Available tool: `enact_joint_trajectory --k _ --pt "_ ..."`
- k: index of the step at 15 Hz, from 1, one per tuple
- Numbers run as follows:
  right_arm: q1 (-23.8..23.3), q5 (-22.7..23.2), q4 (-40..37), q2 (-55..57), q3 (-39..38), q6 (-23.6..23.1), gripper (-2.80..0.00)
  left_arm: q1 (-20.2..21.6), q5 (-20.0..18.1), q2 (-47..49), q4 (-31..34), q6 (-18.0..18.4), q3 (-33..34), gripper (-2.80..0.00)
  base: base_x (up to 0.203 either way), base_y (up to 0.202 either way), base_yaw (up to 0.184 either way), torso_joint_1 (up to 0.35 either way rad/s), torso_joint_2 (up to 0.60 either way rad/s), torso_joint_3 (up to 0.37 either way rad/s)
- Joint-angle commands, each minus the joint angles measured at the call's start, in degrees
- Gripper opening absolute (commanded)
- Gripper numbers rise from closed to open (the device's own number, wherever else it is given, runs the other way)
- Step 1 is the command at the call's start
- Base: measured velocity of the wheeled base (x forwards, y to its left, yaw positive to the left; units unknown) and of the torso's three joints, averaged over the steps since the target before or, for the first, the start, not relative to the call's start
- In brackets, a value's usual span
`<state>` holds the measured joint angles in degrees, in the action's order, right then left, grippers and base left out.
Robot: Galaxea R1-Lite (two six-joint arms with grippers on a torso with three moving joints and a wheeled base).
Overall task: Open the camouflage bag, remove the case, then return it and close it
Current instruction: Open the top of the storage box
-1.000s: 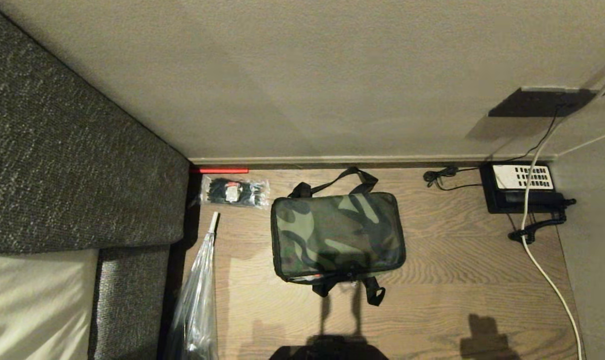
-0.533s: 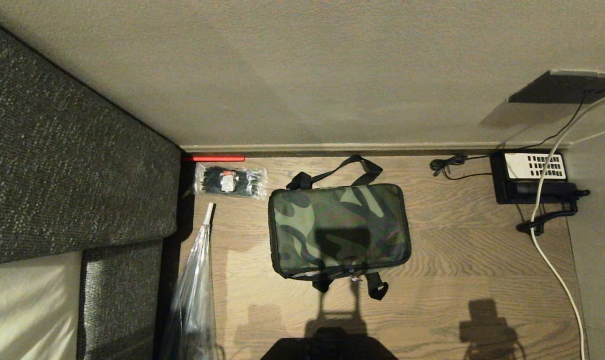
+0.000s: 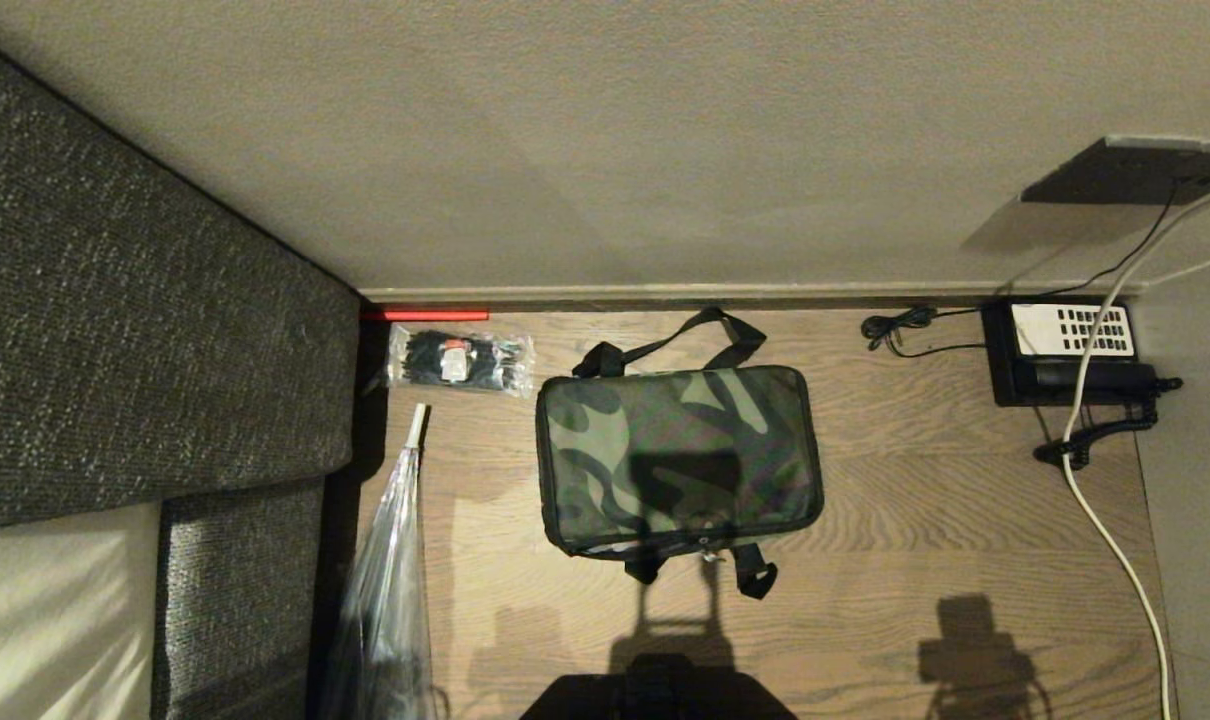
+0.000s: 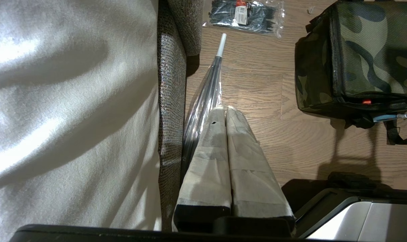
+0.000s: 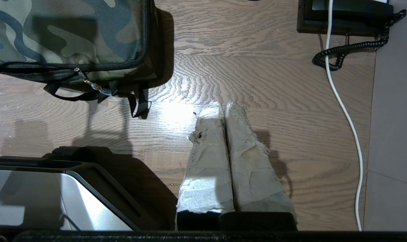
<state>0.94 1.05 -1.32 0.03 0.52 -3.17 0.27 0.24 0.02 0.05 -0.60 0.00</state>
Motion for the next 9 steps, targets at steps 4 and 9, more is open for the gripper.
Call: enact_joint_trajectory --k 4,9 --pt "0.0 0.0 0.0 -0.1 0.0 -0.1 -2.8 0.0 0.0 -0.1 0.0 -0.1 0.2 -2.8 0.0 0.0 0.0 0.0 0.0 0.0" --pt "0.0 0.1 0.0 -0.1 0.0 -0.1 -2.8 0.0 0.0 -0.1 0.0 -0.4 0.2 -2.8 -0.041 0.022 -0.001 0.002 0.0 0.001"
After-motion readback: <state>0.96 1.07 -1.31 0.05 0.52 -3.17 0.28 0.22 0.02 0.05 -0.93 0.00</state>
